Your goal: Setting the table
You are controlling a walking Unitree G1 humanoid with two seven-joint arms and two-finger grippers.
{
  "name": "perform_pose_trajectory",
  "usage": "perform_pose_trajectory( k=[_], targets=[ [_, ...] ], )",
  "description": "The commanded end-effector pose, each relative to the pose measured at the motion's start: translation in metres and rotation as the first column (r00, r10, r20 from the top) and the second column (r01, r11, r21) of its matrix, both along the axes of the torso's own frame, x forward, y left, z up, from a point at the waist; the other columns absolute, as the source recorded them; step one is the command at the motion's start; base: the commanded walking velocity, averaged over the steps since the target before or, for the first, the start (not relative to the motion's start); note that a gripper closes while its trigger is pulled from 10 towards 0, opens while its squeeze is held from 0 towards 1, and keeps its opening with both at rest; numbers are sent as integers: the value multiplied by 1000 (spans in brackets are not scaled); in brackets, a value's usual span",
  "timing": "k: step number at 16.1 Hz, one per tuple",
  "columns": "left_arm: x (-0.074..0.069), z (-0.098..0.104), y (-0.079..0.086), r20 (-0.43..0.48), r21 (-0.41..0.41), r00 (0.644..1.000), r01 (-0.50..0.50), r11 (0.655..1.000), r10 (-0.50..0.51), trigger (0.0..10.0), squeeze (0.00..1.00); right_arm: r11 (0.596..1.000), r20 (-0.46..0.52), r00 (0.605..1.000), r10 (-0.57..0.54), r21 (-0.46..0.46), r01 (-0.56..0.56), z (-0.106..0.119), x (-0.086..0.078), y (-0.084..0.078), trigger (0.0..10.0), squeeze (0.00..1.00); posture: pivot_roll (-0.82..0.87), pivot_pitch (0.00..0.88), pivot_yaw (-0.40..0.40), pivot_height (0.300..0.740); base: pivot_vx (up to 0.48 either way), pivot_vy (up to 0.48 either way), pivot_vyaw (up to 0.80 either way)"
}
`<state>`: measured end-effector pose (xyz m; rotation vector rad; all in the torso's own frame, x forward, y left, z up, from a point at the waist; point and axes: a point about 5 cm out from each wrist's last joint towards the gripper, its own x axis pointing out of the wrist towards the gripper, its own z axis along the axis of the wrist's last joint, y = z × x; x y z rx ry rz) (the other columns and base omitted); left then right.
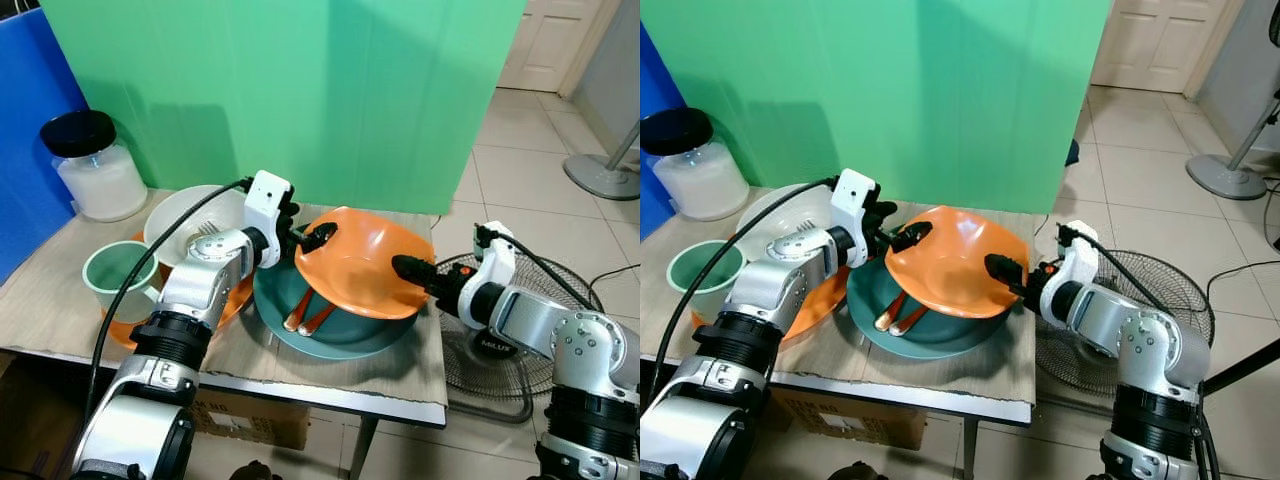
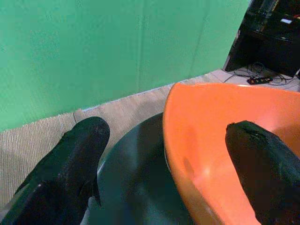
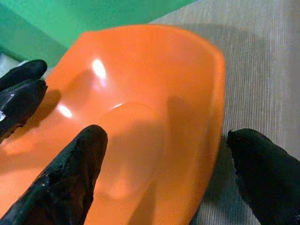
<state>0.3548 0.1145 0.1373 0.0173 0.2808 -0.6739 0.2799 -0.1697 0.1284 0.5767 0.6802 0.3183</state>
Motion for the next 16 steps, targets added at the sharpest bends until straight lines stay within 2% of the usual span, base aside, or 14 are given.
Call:
perform_pose_trajectory(
  k=[1, 2, 3, 4, 11, 16],
  targets=[
    [2, 4, -3, 18, 12, 1000, 15, 1000, -15, 10000, 0, 1000, -21, 1000, 15, 21, -14, 1, 1, 2, 3294, 0, 75, 0, -13, 740, 0, 0, 0],
    [1, 4, -4, 19, 11, 1000, 16, 1000, -17, 10000, 0, 1000, -31, 999, 15, 25, -15, 1, 1, 3, 3294, 0, 75, 0, -13, 740, 0, 0, 0],
    [1, 5, -5, 27, 6, 999, 19, 1000, -20, 10000, 0, 999, -52, 999, 13, 45, -11, -1, 2, 4, 1255, 0, 76, 0, -15, 740, 0, 0, 0],
    [1, 7, -6, 38, 1, 999, 23, 1000, -23, 10000, 0, 999, -79, 997, 19, 50, -15, -4, 2, 5, 0, 0, 78, 0, -18, 740, 0, 0, 0],
    [-1, 11, -10, 66, -7, 997, 52, 999, -51, 10000, 0, 996, -132, 991, 15, 85, -3, -8, 3, 5, 0, 0, 81, 0, -24, 740, 0, 0, 0],
    [0, 13, -11, 74, -8, 996, 60, 998, -59, 10000, 0, 996, -127, 992, -4, 91, 16, -7, 6, 5, 0, 0, 76, 0, -20, 740, 0, 0, 0]
  ],
)
